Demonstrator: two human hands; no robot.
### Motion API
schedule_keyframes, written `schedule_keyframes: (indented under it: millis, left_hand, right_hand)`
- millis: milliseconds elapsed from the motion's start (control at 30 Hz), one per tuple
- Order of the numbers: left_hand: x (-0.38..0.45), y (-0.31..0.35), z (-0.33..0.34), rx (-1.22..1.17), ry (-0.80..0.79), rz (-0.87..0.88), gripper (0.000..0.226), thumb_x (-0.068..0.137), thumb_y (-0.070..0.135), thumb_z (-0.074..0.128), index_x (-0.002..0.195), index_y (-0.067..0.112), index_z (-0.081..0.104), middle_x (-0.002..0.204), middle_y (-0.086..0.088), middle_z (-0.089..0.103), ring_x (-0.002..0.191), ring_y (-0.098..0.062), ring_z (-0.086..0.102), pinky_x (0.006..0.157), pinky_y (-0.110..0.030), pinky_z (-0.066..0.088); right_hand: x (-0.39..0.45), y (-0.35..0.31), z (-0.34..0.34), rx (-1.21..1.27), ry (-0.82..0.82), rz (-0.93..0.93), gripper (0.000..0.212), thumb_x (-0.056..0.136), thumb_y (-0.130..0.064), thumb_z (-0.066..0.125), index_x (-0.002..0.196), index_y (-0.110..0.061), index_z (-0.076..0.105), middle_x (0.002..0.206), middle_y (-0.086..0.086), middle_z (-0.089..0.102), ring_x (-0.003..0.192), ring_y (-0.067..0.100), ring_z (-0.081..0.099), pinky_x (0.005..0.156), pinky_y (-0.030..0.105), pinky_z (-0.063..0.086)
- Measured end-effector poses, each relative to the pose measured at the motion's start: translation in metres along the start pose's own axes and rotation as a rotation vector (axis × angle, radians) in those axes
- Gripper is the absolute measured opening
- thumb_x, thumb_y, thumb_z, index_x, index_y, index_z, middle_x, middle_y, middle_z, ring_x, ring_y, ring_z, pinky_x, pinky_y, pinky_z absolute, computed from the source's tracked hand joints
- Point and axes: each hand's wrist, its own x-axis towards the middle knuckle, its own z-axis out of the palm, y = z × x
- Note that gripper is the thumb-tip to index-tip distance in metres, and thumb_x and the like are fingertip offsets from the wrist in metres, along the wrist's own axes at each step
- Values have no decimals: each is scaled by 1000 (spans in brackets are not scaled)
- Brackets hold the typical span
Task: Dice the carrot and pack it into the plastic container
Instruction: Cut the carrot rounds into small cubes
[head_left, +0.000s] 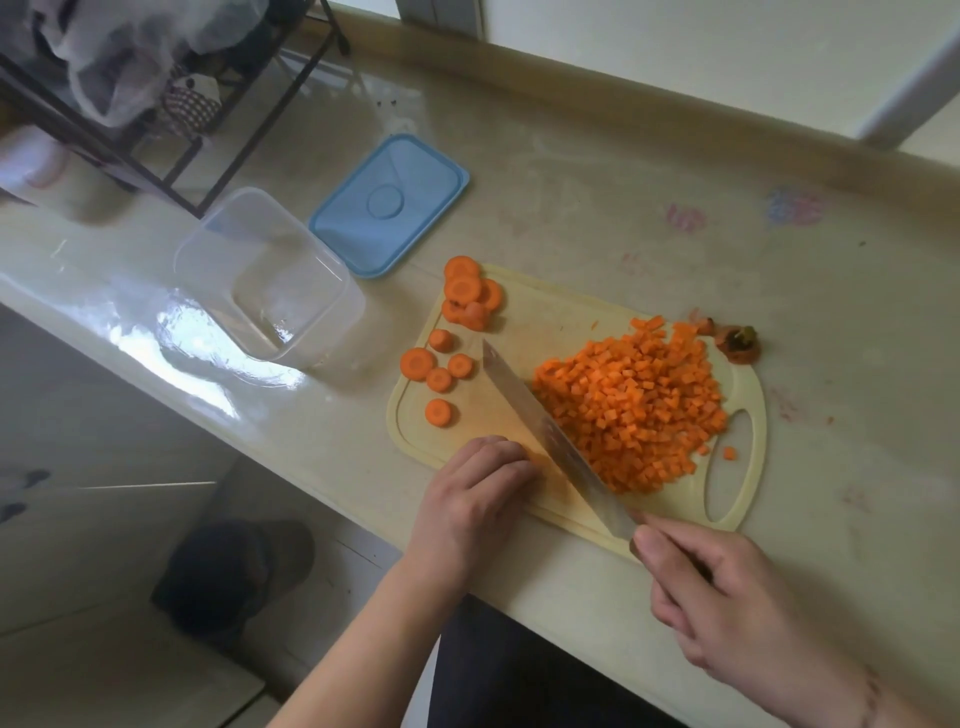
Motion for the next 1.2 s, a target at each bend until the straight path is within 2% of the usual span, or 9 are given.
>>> schedule_keyframes:
  millis: [33, 167, 367, 633, 733, 833, 967, 1100, 1200]
  left_hand:
    - [-1, 1, 0, -1, 15, -5, 8, 89, 1, 75, 97, -1, 75, 101, -12, 69, 99, -25, 65, 89, -30, 53]
    - [-2, 4, -2, 6, 116, -35, 5, 91, 4, 71, 89, 0, 75, 95, -12, 67, 92, -23, 62, 85, -28, 52]
    - [-3, 7, 1, 71, 133, -60, 6, 88, 7, 72, 85, 3, 76, 91, -7, 72, 83, -27, 65, 74, -40, 54]
    - [-3, 6, 4, 64, 115, -71, 5, 86, 4, 75, 90, 4, 77, 96, -3, 75, 88, -24, 66, 75, -41, 54]
    - [-2, 7, 4, 94, 120, -94, 4, 84, 6, 77, 89, 6, 77, 94, -3, 74, 86, -23, 65, 74, -40, 54]
    - [1, 7, 3, 115, 126, -108, 5, 87, 11, 78, 88, 6, 77, 94, -4, 72, 84, -23, 64, 74, -37, 54]
    - [10, 2, 4, 119, 51, -45, 12, 94, 17, 70, 92, 7, 77, 96, -4, 72, 88, -20, 62, 77, -35, 53]
    - [33, -1, 8, 29, 14, -26, 18, 97, 14, 60, 96, 5, 76, 98, -6, 72, 89, -19, 64, 77, -30, 54]
    - [49, -2, 12, -33, -14, -41, 16, 91, 11, 60, 94, 7, 75, 100, -4, 72, 88, -18, 66, 75, -29, 56]
  right_hand:
    - [-1, 1, -1, 12, -2, 3, 23, 84, -48, 47, 76, -50, 68, 52, 5, 35, 42, 17, 31, 41, 21, 27]
    - [-10, 6, 0, 30, 53, 15, 33, 77, -49, 53, 105, -48, 70, 49, 2, 37, 39, 9, 34, 40, 16, 29]
    - [-20, 14, 4, -38, 30, 46, 37, 73, -61, 51, 108, -62, 61, 45, -4, 42, 43, 3, 42, 45, 16, 33]
    - [-10, 8, 12, -168, 79, -76, 24, 87, -45, 57, 109, -42, 66, 46, -29, 50, 57, -12, 55, 56, 2, 37]
    - [-4, 10, 13, -131, 38, -48, 40, 81, -46, 50, 116, -37, 67, 41, -15, 40, 42, 1, 41, 46, 10, 31]
    - [-2, 15, 7, -68, 67, -30, 39, 79, -49, 52, 113, -41, 68, 46, -6, 34, 43, 6, 33, 43, 20, 29]
    - [-6, 14, 1, 82, 129, 13, 29, 77, -49, 52, 99, -48, 71, 50, 5, 36, 40, 14, 30, 39, 18, 26]
    - [-15, 4, 1, 239, 131, 56, 20, 78, -48, 55, 82, -38, 72, 52, 11, 34, 39, 11, 27, 40, 15, 24]
    - [-24, -3, 0, 231, 194, 25, 23, 84, -58, 56, 82, -42, 72, 50, 10, 36, 37, 12, 28, 40, 15, 25]
